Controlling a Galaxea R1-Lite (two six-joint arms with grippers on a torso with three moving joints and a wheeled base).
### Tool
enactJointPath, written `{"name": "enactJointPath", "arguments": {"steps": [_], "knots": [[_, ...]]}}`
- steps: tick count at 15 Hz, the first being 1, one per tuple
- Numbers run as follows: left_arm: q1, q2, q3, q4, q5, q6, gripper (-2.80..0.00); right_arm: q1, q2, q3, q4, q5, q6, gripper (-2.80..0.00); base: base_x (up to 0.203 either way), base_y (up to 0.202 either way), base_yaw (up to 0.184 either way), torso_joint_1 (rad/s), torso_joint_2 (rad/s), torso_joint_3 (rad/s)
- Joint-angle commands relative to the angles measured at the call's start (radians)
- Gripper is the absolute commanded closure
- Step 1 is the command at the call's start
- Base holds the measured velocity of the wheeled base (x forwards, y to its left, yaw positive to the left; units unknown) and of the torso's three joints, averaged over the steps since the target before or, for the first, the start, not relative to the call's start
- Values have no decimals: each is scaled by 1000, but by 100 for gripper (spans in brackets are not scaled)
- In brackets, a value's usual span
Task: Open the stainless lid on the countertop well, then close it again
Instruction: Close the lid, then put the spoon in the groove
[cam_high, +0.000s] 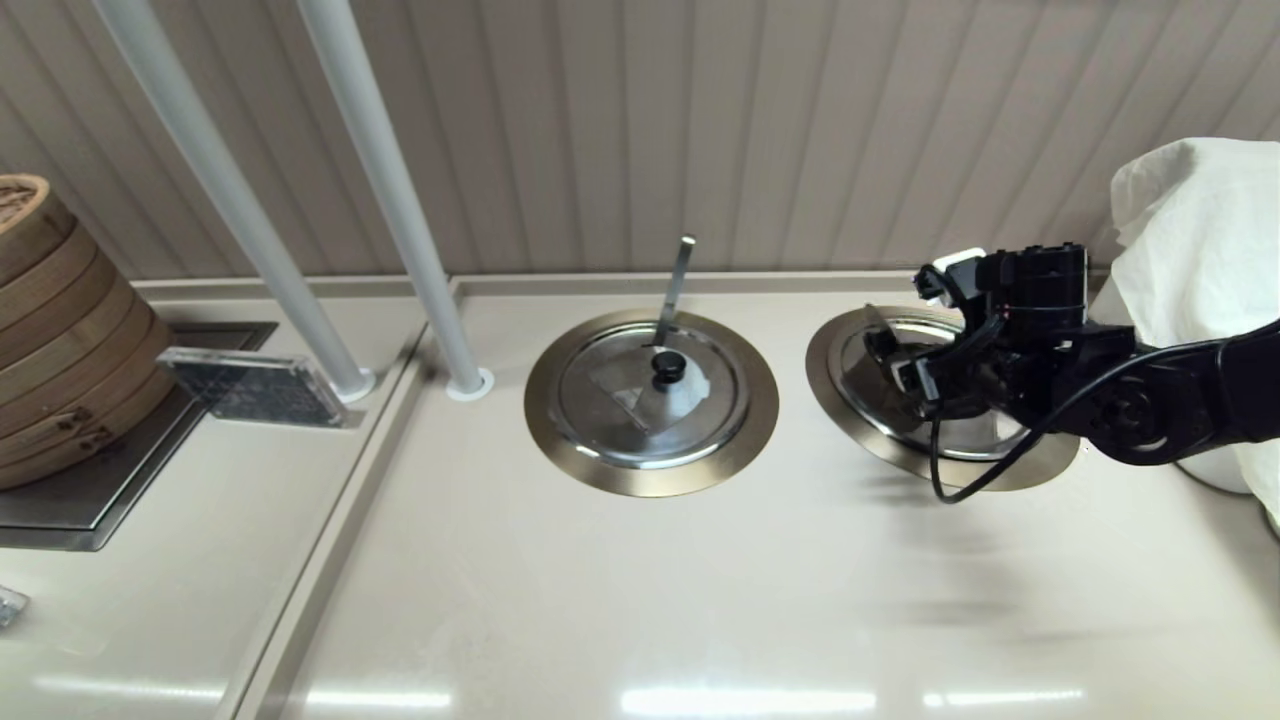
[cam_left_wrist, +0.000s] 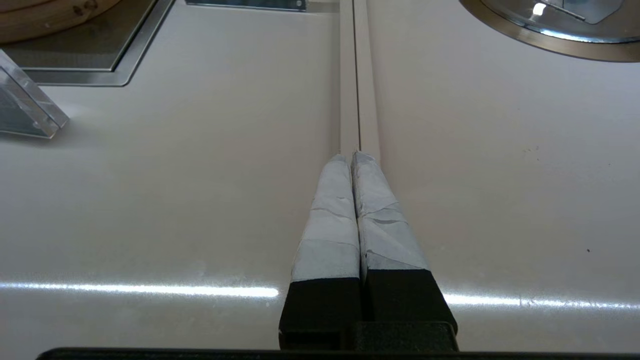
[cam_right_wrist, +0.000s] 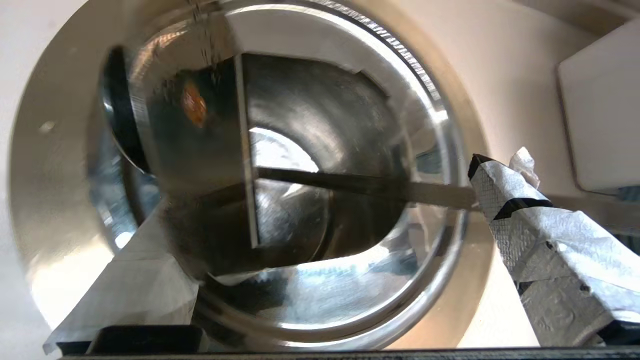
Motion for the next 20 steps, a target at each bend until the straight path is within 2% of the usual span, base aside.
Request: {"name": "enactJointPath", "arguments": {"steps": [1, 6, 9, 12, 13, 15, 17, 18, 19, 20], "knots": [[1, 1, 0, -1, 0, -1, 0, -64, -31, -36, -3, 0, -7, -280, 0, 0, 0, 0, 0, 0], [1, 1, 0, -1, 0, -1, 0, -138, -159, -91, 38, 28, -10, -280, 0, 0, 0, 0, 0, 0], [0, 1, 0, -1, 0, -1, 0, -101, -219, -77, 102, 42, 11, -280, 0, 0, 0, 0, 0, 0], [1, 1, 0, -1, 0, -1, 0, -79, -234, -86, 258, 41, 58, -280, 0, 0, 0, 0, 0, 0], [1, 1, 0, -1, 0, -1, 0, -51, -234, -116, 353, 40, 134, -280, 0, 0, 0, 0, 0, 0], [1, 1, 0, 0, 0, -1, 0, -11, -219, -242, 644, 40, 302, -280, 0, 0, 0, 0, 0, 0], [1, 1, 0, 0, 0, -1, 0, 24, -149, -463, 983, 41, 537, -280, 0, 0, 0, 0, 0, 0], [1, 1, 0, -1, 0, -1, 0, 49, -102, -531, 1118, 50, 651, -280, 0, 0, 0, 0, 0, 0], [-1, 1, 0, -1, 0, -1, 0, 81, -61, -559, 1174, 102, 730, -280, 0, 0, 0, 0, 0, 0], [1, 1, 0, -1, 0, -1, 0, 93, -35, -568, 1175, 196, 800, -280, 0, 0, 0, 0, 0, 0]]}}
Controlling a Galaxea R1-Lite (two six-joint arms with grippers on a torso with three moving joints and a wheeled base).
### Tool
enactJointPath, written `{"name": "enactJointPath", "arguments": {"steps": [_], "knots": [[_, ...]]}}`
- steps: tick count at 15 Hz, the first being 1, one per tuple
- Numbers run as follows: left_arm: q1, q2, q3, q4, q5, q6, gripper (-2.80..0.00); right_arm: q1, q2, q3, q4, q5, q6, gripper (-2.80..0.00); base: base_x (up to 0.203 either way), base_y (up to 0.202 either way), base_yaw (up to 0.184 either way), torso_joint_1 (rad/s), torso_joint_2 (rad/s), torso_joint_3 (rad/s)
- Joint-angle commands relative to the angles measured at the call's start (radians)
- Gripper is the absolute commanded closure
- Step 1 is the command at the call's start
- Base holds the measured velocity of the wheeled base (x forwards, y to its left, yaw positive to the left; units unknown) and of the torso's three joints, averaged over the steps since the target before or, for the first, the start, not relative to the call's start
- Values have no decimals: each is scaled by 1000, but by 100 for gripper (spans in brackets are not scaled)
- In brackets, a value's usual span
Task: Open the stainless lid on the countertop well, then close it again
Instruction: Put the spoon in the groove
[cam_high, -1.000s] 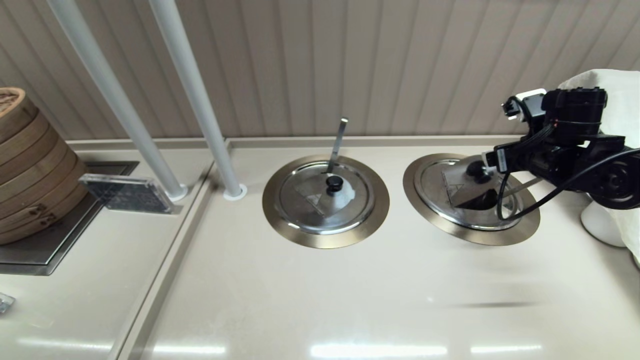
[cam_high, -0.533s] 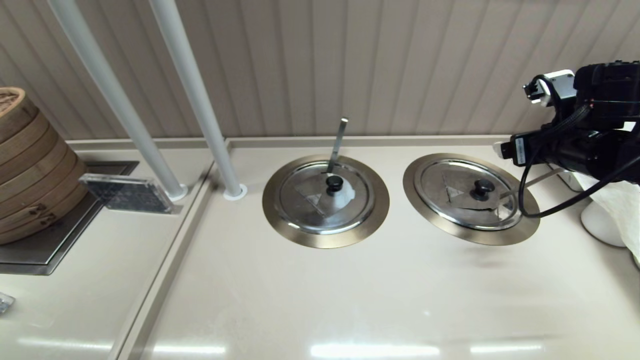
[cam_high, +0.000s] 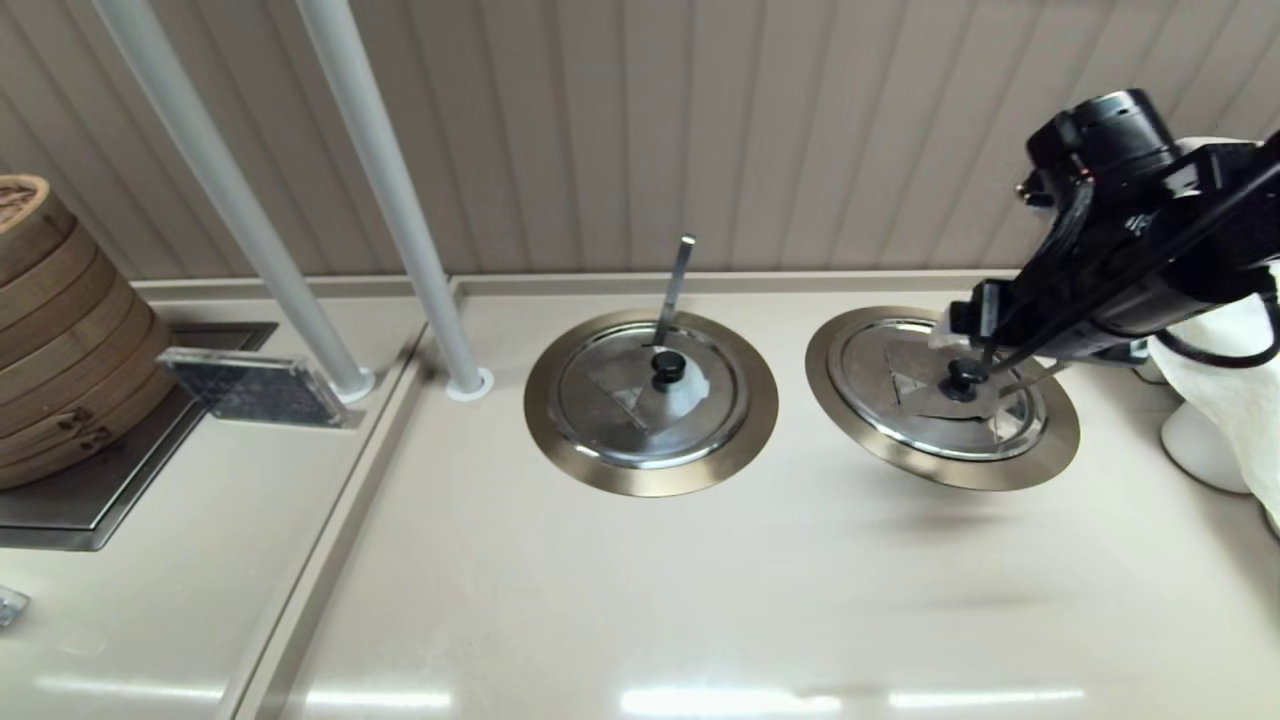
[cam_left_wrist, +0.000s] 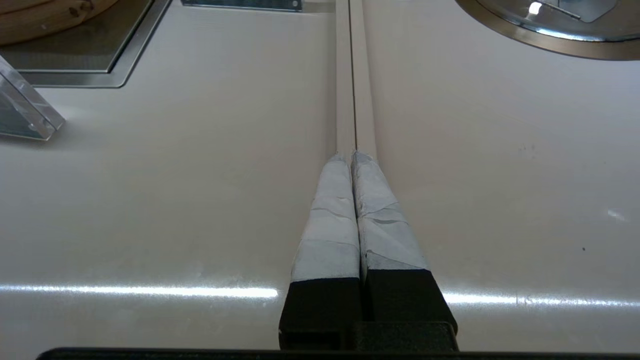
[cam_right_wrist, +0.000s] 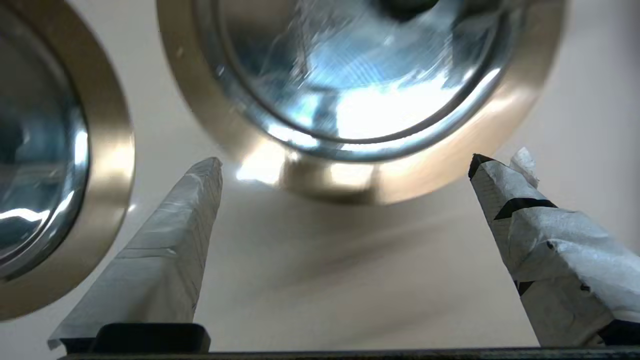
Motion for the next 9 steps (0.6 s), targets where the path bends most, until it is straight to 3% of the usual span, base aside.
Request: {"name": "enactJointPath", "arguments": {"steps": [1, 5, 9], "knots": [[1, 1, 0, -1, 1, 0, 0, 12, 115, -55, 78, 99, 136, -280, 0, 0, 0, 0, 0, 0], [1, 1, 0, -1, 1, 0, 0, -38, 273, -86, 78, 118, 150, -280, 0, 0, 0, 0, 0, 0], [1, 1, 0, 1, 1, 0, 0, -81, 283, -144, 78, 114, 146, -280, 0, 0, 0, 0, 0, 0]]}}
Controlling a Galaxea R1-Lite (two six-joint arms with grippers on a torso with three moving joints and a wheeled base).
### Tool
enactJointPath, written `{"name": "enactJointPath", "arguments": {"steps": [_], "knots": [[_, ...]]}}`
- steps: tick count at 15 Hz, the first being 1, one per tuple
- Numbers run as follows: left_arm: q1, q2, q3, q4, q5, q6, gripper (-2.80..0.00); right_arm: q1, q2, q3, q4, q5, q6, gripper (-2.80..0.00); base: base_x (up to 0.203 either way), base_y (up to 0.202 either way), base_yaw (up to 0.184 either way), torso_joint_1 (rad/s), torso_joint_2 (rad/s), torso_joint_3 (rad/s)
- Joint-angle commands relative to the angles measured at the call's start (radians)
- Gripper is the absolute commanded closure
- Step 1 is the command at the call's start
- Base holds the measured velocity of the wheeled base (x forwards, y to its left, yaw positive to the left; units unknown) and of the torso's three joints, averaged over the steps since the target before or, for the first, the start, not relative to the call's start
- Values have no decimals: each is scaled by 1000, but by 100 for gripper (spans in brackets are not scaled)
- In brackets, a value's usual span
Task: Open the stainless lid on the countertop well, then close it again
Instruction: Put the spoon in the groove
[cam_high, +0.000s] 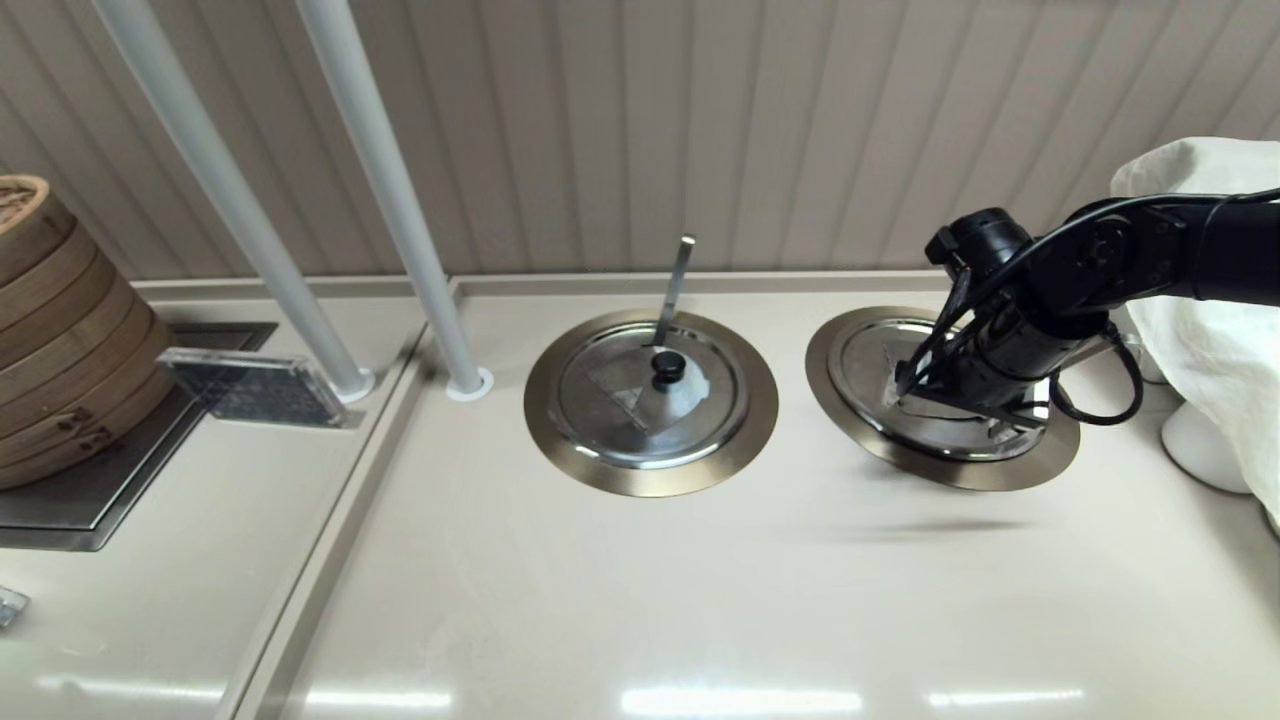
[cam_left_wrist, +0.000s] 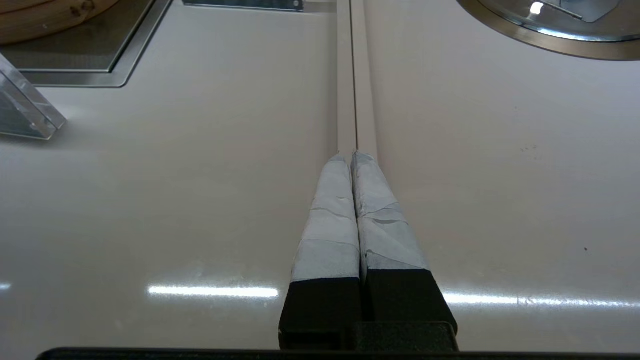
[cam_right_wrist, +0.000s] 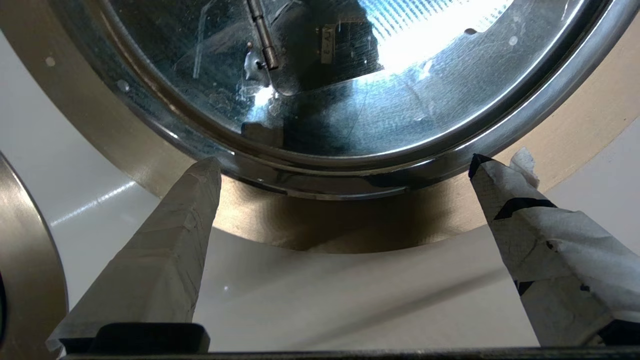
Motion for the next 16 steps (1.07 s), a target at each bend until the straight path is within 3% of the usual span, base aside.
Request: {"name": "enactJointPath", "arguments": {"steps": [1, 2, 4, 7, 11, 14, 16], "knots": [[1, 1, 0, 0, 0, 0, 0, -30, -11, -19, 5, -6, -5, -280, 0, 0, 0, 0, 0, 0], [1, 1, 0, -1, 0, 0, 0, -41, -35, -19, 6, -18, -7, -280, 0, 0, 0, 0, 0, 0], [0, 1, 0, 0, 0, 0, 0, -50, -55, -16, 4, -134, -1, -280, 0, 0, 0, 0, 0, 0], [0, 1, 0, 0, 0, 0, 0, -55, -149, 60, 4, -156, 63, -280, 0, 0, 0, 0, 0, 0], [1, 1, 0, 0, 0, 0, 0, -129, -198, 168, -49, -162, 70, -280, 0, 0, 0, 0, 0, 0], [1, 1, 0, 0, 0, 0, 0, -200, -131, 130, -69, -150, 36, -280, 0, 0, 0, 0, 0, 0], [1, 1, 0, 0, 0, 0, 0, -208, -76, 99, -71, -91, 32, -280, 0, 0, 0, 0, 0, 0]]}}
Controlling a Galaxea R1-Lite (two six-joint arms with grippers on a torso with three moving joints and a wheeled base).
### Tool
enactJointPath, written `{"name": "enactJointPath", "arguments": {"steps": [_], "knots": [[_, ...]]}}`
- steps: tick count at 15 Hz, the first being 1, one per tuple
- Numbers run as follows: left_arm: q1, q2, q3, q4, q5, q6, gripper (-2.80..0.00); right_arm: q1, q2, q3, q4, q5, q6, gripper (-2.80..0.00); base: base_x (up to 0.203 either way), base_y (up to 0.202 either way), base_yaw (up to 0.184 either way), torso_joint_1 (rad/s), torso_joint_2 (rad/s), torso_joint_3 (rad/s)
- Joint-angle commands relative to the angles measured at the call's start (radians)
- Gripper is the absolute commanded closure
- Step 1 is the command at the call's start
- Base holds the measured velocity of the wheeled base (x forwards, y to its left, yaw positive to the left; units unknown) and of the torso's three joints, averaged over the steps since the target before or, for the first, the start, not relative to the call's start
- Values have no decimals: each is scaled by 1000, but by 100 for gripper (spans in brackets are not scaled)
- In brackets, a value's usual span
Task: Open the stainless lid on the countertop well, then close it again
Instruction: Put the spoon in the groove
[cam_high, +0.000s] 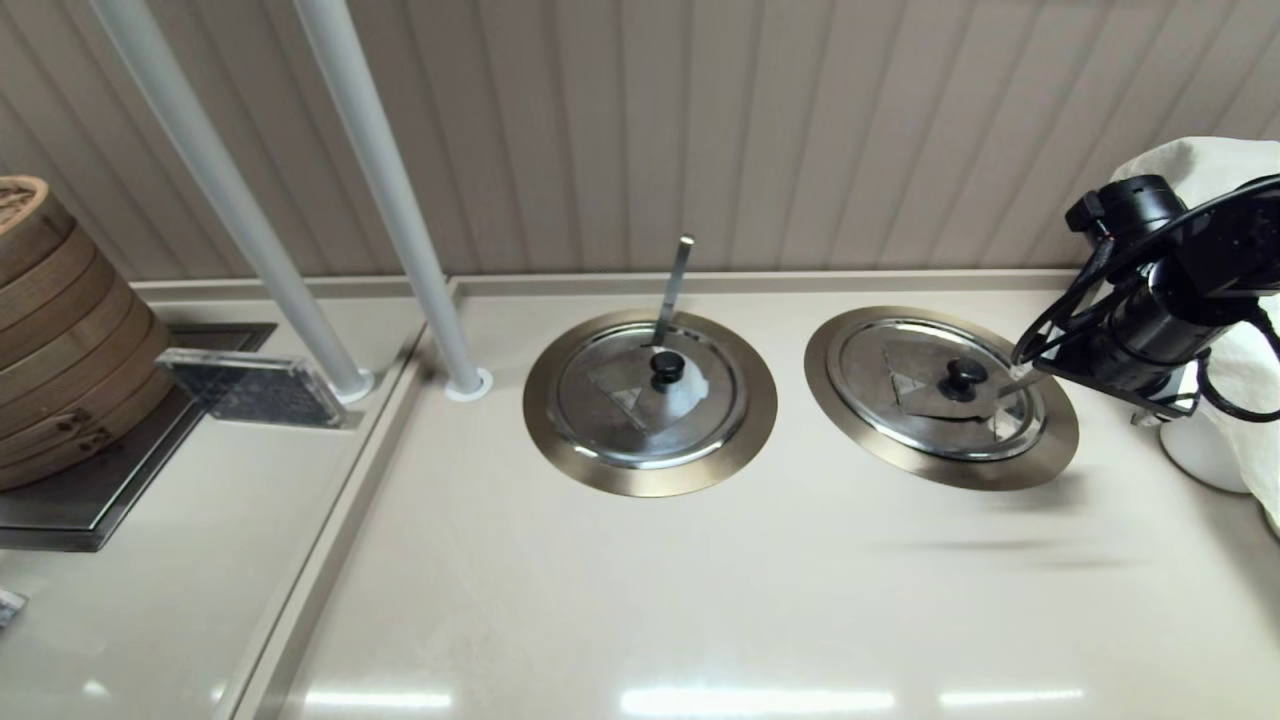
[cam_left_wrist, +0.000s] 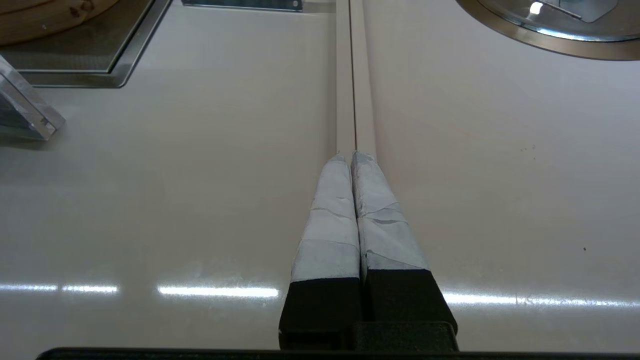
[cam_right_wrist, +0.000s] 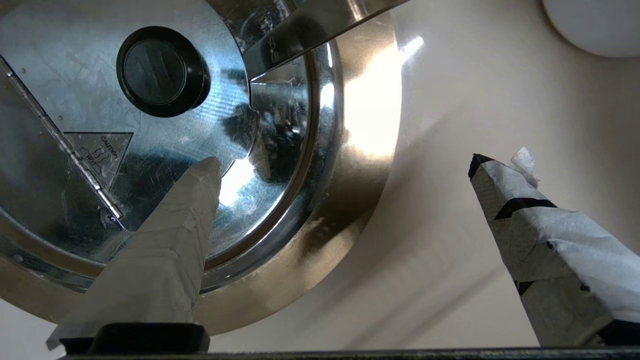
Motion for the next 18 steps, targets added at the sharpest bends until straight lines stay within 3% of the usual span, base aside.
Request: {"name": "enactJointPath", "arguments": {"steps": [1, 4, 7, 10, 18], "knots": [[0, 1, 0, 0, 0, -1, 0, -17, 79, -41, 4, 36, 2, -280, 0, 0, 0, 0, 0, 0], [0, 1, 0, 0, 0, -1, 0, -29, 179, -182, 5, 50, -9, -280, 0, 0, 0, 0, 0, 0], [0, 1, 0, 0, 0, -1, 0, -66, 238, -288, 3, 56, -78, -280, 0, 0, 0, 0, 0, 0], [0, 1, 0, 0, 0, -1, 0, -82, 246, -291, -77, 69, -143, -280, 0, 0, 0, 0, 0, 0], [0, 1, 0, 0, 0, -1, 0, -79, 263, -290, -238, 174, -167, -280, 0, 0, 0, 0, 0, 0]]}}
